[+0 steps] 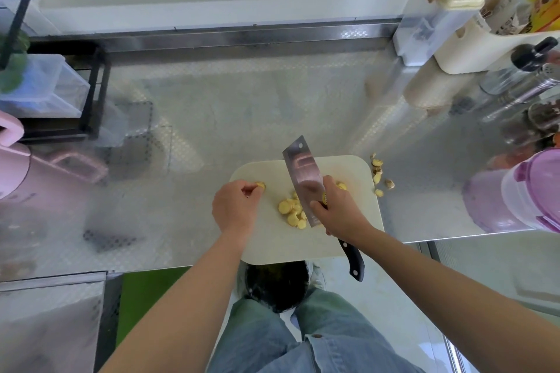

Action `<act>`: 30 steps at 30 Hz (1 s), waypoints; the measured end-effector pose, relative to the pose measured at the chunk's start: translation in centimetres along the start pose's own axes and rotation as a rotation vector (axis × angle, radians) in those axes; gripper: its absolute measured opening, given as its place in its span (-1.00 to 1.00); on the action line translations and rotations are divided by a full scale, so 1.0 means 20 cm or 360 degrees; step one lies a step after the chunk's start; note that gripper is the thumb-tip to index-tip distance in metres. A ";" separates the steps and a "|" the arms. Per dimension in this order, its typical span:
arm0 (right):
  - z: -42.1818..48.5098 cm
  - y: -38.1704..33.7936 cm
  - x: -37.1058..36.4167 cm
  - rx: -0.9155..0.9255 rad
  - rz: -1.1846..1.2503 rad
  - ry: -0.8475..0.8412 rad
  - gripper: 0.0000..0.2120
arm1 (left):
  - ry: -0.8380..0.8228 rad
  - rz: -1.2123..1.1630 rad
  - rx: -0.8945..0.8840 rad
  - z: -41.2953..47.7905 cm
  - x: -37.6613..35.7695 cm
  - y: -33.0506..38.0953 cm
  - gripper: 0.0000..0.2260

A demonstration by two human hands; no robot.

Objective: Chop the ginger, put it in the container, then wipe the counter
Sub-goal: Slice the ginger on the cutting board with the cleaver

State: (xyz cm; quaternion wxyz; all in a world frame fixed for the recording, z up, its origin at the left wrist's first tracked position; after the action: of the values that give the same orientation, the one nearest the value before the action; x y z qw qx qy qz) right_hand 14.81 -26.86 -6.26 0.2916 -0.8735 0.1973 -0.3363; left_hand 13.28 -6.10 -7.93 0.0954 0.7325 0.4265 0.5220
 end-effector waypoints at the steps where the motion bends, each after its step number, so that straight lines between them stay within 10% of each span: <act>1: 0.00 0.00 0.00 -0.0001 -0.0001 0.0004 -0.91 | -0.0006 0.0087 0.0006 0.01 0.00 0.01 -0.87; 20: 0.00 -0.04 0.07 0.0082 0.0026 0.0071 -0.65 | 0.0023 0.0498 -0.0107 0.09 -0.04 0.07 -0.93; 30: 0.04 -0.02 0.07 -0.0017 -0.0016 0.0036 -0.88 | -0.0220 0.0760 -0.0536 0.07 -0.08 0.11 -0.51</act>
State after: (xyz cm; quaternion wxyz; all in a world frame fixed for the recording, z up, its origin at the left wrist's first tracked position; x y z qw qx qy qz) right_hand 16.42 -27.03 -5.83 0.2830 -0.8722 0.1979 -0.3465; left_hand 15.52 -8.25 -8.39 0.1190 0.8197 0.1420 0.5420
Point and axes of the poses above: each hand's wrist, its own z-axis towards the middle knuckle, its own x-axis out of the back of the hand, y = z × x, the point moved 6 cm from there along z, towards the middle knuckle, and after that the axes turned 14 degrees about -y, right-handed, at the moved point
